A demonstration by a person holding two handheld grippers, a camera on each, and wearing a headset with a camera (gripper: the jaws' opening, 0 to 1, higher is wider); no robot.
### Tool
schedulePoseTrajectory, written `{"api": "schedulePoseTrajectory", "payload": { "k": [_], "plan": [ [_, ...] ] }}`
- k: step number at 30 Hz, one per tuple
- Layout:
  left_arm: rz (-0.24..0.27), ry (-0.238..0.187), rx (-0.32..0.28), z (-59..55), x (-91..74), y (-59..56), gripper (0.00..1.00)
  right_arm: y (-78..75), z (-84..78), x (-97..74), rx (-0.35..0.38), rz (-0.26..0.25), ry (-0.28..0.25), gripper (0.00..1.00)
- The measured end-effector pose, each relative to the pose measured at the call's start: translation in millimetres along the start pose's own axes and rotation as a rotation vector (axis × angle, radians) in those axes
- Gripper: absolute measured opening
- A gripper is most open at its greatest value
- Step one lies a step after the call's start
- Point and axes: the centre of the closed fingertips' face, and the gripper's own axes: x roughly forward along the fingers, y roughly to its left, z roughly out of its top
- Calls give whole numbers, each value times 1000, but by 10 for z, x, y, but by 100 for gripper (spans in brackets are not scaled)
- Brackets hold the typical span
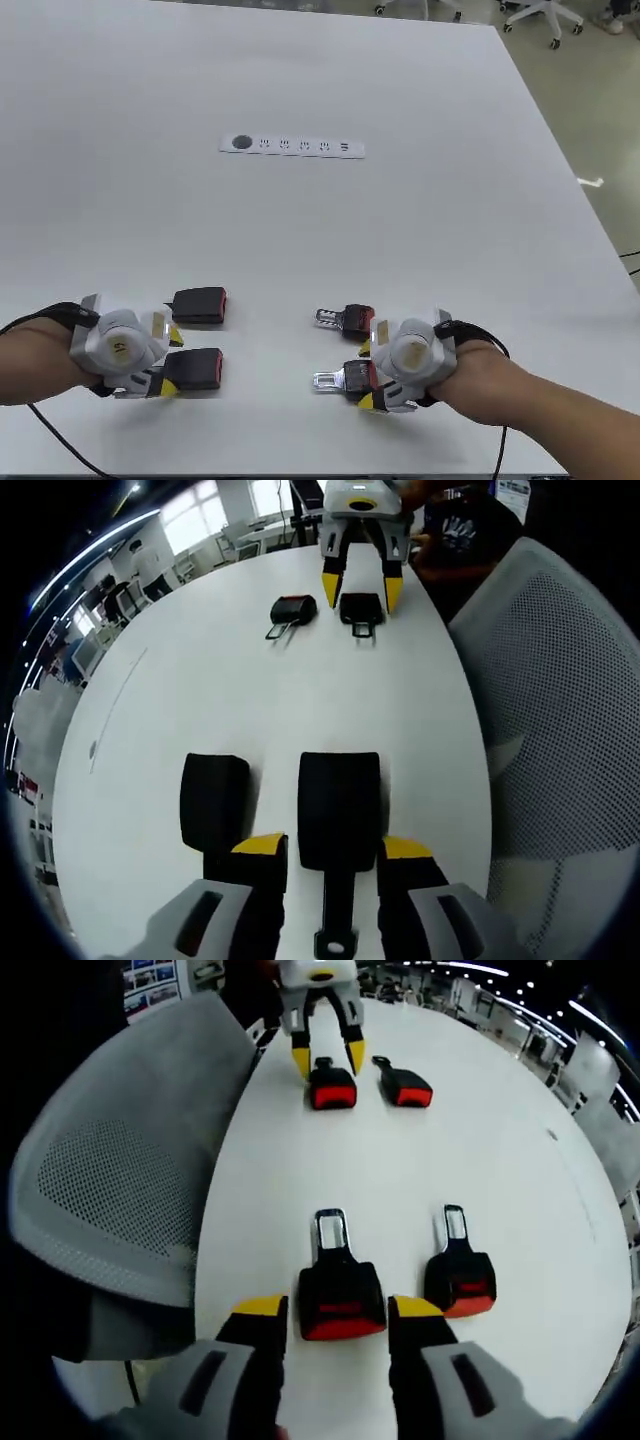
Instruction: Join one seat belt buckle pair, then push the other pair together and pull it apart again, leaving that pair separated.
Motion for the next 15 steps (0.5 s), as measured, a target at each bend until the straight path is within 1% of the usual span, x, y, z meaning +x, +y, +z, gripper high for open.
{"api": "schedulePoseTrajectory", "payload": {
  "k": [2, 4, 6, 7, 8, 9, 10, 11, 14, 15],
  "plan": [
    [-3, -7, -6, 3, 14, -16, 35, -1, -12, 18, 38, 1, 6, 41],
    [-3, -5, -22, -14, 43, -47, 33, -1, -6, 27, 36, -1, 3, 40],
    [8, -2, -2, -12, 61, -42, 33, 22, -43, 64, 12, 3, 27, 37],
    [10, 3, 12, -13, 66, -51, 33, 6, -28, 52, -4, -3, 20, 37],
    [13, 14, 50, -20, 62, -49, 33, -10, -20, 52, 27, -7, 15, 36],
    [6, 4, 75, 12, 70, -52, 33, -9, -19, 52, 47, -9, 12, 36],
    [10, 21, 76, 0, 63, -53, 33, -13, -20, 56, 30, -8, 11, 36],
    [10, 25, 73, 7, 66, -57, 33, -9, -24, 56, 17, -9, 8, 36],
    [6, 30, 78, 3, 64, -49, 33, -2, -22, 53, 30, -19, -7, 36],
    [5, 30, 78, 6, 63, -54, 33, 3, -23, 53, 24, -18, -7, 36]
  ]
}}
